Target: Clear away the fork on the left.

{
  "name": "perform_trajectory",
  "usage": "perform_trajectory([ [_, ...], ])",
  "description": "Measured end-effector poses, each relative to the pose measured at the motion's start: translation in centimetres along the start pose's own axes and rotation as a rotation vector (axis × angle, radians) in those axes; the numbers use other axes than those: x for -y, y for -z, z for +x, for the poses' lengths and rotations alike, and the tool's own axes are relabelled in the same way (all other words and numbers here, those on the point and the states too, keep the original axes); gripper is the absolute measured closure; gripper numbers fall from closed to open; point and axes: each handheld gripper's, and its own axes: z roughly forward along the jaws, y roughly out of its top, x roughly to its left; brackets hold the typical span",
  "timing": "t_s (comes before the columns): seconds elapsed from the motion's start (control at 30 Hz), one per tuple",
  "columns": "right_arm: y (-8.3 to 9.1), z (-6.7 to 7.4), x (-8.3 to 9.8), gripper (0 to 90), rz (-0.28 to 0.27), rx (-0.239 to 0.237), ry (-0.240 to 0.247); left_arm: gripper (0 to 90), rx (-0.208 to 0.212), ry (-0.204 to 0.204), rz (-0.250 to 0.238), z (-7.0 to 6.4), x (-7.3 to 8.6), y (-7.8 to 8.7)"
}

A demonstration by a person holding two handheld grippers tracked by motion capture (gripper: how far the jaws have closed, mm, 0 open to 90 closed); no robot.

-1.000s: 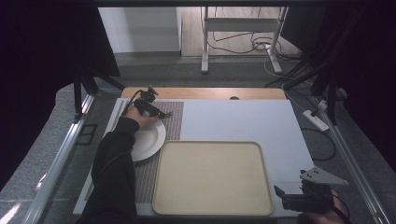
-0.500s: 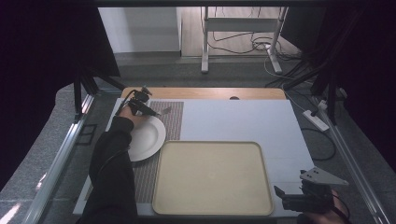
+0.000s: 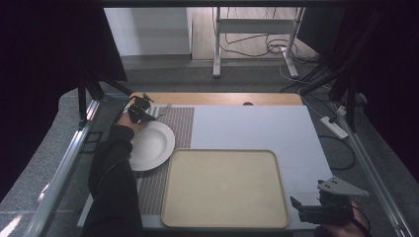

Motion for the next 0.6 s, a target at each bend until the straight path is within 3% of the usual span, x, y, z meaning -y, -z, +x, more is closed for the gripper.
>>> perform_trajectory([
  [0.07, 0.0, 0.0, 0.0, 0.0, 0.001, 0.0, -0.001, 84.2, -0.002, 0.01, -0.006, 0.1, 0.1, 0.0],
  [0.27, 0.0, 0.0, 0.0, 0.0, 0.003, 0.001, -0.002, 84.3, -0.076, 0.021, 0.003, 0.7, 0.6, 0.7],
  [0.33, 0.0, 0.0, 0.0, 0.0, 0.003, 0.0, -0.004, 84.3, -0.123, 0.026, 0.006, 1.1, 1.0, 1.5],
  [0.6, 0.0, 0.0, 0.0, 0.0, 0.005, 0.002, -0.002, 84.2, -0.174, 0.033, 0.015, 2.3, 2.0, 4.3],
])
